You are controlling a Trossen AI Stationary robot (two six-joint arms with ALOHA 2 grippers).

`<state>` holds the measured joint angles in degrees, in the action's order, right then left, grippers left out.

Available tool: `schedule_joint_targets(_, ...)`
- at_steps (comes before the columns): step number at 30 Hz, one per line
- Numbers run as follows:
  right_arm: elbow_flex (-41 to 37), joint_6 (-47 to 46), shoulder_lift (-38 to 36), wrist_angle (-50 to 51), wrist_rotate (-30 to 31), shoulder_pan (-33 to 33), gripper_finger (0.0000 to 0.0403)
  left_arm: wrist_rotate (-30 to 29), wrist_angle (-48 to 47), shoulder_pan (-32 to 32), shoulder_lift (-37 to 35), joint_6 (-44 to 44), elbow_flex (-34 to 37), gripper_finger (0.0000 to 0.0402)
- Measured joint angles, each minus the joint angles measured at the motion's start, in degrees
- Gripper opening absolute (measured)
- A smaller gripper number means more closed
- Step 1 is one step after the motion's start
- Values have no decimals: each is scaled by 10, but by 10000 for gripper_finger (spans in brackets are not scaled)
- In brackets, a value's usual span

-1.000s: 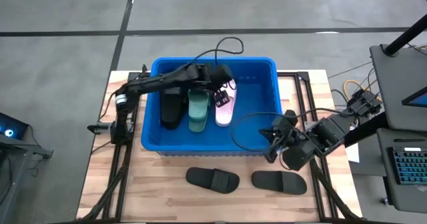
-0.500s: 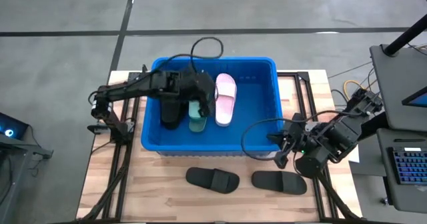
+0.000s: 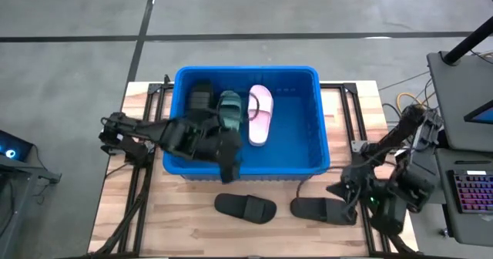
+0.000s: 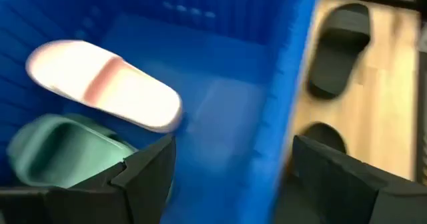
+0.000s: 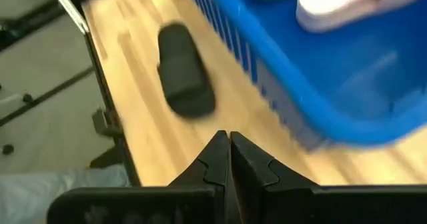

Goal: Pick and place slides into bin
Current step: Put the black slipper into the blue bin

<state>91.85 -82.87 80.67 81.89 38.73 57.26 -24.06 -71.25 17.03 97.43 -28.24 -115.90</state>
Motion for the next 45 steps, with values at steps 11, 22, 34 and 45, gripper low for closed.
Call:
schedule_joint_targets(11, 0, -193, 67, 39, -77, 76, 9, 10, 31, 88, 0, -109, 55, 283)
schedule_joint_targets(22, -1, -345, 135, 69, -115, 101, 9, 14, 92, 125, 7, -154, 77, 283)
schedule_joint_targets(34, -20, -434, 177, 75, -240, 91, 71, 13, 123, 130, 8, -150, 77, 283)
schedule_joint_targets(45, -63, -470, 174, 9, -287, 58, 231, 13, 151, 131, 8, -149, 90, 283)
